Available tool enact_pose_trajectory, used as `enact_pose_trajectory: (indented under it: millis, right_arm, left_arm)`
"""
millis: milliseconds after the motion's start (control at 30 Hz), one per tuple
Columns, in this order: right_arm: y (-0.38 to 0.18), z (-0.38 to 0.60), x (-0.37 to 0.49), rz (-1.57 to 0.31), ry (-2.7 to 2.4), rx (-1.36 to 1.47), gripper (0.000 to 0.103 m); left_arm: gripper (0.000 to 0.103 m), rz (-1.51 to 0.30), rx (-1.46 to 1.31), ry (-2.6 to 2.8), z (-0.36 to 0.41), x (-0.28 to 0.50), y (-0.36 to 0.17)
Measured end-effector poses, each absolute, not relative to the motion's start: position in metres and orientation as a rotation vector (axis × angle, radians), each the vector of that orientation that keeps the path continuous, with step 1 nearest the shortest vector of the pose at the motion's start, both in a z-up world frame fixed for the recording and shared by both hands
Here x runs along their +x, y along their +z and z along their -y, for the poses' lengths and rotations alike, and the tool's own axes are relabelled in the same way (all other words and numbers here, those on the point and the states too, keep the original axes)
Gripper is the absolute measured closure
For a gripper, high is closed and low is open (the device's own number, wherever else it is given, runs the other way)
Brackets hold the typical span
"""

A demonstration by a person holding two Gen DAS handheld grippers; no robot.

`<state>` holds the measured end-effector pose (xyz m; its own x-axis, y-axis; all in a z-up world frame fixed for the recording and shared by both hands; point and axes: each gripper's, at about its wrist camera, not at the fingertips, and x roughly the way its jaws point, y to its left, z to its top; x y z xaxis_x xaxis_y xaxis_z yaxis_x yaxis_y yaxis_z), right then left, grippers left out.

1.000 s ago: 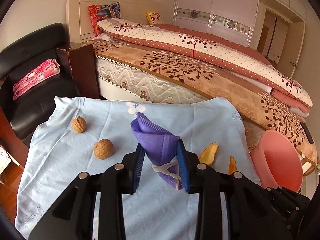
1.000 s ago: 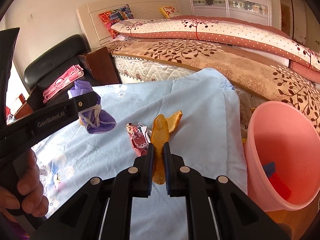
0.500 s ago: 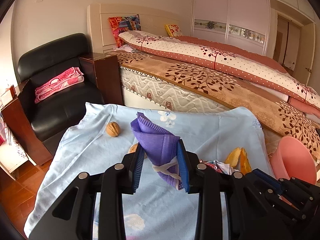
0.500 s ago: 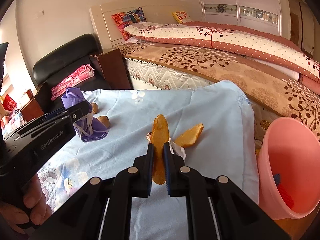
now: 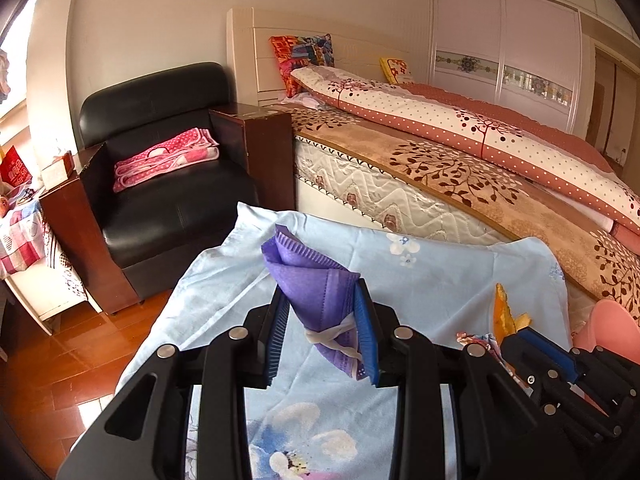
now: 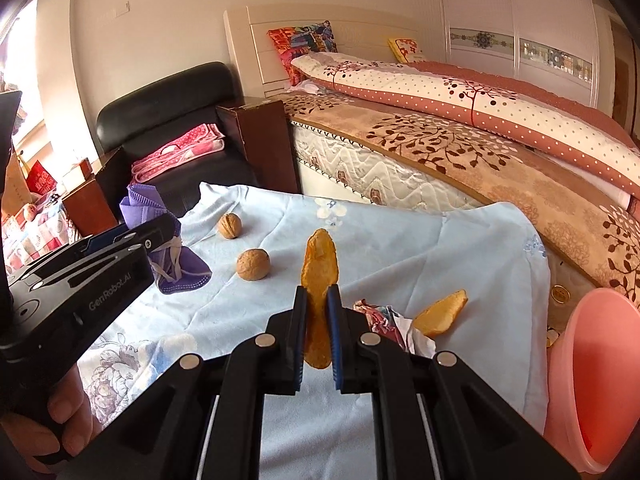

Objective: Collect trash
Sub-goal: 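Lift the purple mask with the left tool while the right tool holds the bread crust, then carry the mask and bread crust over the pink bucket with both tools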

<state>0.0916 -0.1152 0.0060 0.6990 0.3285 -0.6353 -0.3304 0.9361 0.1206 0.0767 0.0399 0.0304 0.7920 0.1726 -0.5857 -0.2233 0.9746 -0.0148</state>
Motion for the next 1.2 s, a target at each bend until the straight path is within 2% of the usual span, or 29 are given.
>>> enact_pose_trajectory:
  millis: [1200]
  right_arm:
    - [0.009, 0.084, 0.086, -0.683, 0.465, -0.043, 0.093]
  left_arm:
    - [0.071, -0.615, -0.081, 0.372, -0.075, 0.050, 0.040]
